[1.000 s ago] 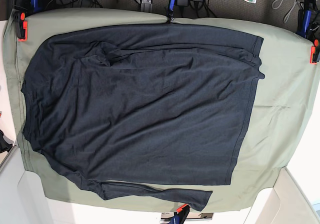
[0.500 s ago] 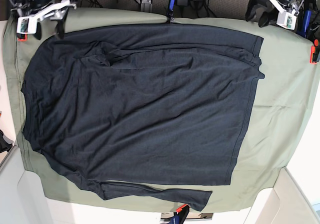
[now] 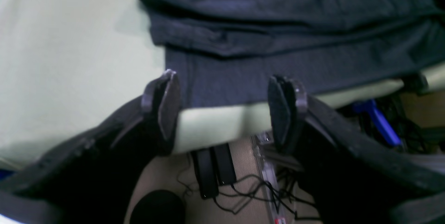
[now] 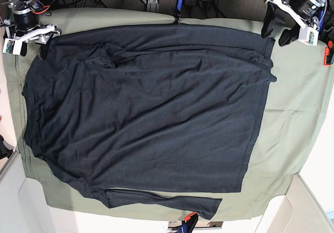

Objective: Fold the T-shirt properly
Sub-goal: 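Lower both grippers and grasp the shirt's shoulder edge corners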

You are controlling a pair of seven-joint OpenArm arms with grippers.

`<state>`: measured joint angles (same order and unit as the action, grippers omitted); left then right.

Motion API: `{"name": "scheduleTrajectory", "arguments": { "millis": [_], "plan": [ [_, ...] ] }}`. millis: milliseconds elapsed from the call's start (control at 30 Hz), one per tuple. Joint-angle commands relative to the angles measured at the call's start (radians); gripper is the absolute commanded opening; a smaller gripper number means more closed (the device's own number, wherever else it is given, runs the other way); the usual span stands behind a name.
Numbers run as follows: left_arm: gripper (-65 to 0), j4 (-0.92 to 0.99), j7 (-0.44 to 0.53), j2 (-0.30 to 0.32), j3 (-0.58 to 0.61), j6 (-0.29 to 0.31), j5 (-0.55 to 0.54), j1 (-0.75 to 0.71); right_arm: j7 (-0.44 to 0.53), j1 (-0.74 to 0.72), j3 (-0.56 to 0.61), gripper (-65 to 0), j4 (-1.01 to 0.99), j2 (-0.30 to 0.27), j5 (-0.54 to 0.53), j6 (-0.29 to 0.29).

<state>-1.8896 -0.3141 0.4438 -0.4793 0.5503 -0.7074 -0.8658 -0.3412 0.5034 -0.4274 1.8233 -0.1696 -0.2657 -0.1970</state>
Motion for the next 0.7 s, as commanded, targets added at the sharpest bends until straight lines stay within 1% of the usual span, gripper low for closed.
{"name": "scheduleTrajectory", "arguments": {
  "millis": [0, 233, 367, 467, 533, 667],
  "plan": [
    [-22.8, -0.011, 0.018, 0.011, -0.009, -0.008, -0.014, 0.0, 0.025, -0.007, -0.007, -26.4, 0.005, -0.013, -0.003, 0.009],
    [-22.8, 0.044, 0.018, 0.011, -0.009, -0.016, -0.017, 0.075, 0.003, -0.066, -0.012, -26.4, -0.058, -0.013, 0.023, 0.011],
    [-22.8, 0.114, 0.014, 0.011, -0.002, -0.015, -0.053, 0.116, 0.002, -0.074, -0.012, -26.4, -0.061, -0.013, 0.023, 0.011],
    [-22.8, 0.173, -0.005, 0.011, 0.028, -0.015, -0.078, 0.145, 0.002, -0.077, -0.012, -26.4, -0.061, -0.013, 0.023, 0.011],
    [-22.8, 0.218, -0.005, 0.011, 0.06, -0.015, -0.076, 0.172, 0.001, -0.076, -0.012, -26.4, -0.061, -0.013, 0.023, 0.011],
    [-22.8, 0.316, -0.004, 0.011, 0.104, -0.015, -0.022, 0.235, -0.004, -0.074, -0.012, -26.4, -0.066, -0.013, 0.023, 0.019]
  ]
}}
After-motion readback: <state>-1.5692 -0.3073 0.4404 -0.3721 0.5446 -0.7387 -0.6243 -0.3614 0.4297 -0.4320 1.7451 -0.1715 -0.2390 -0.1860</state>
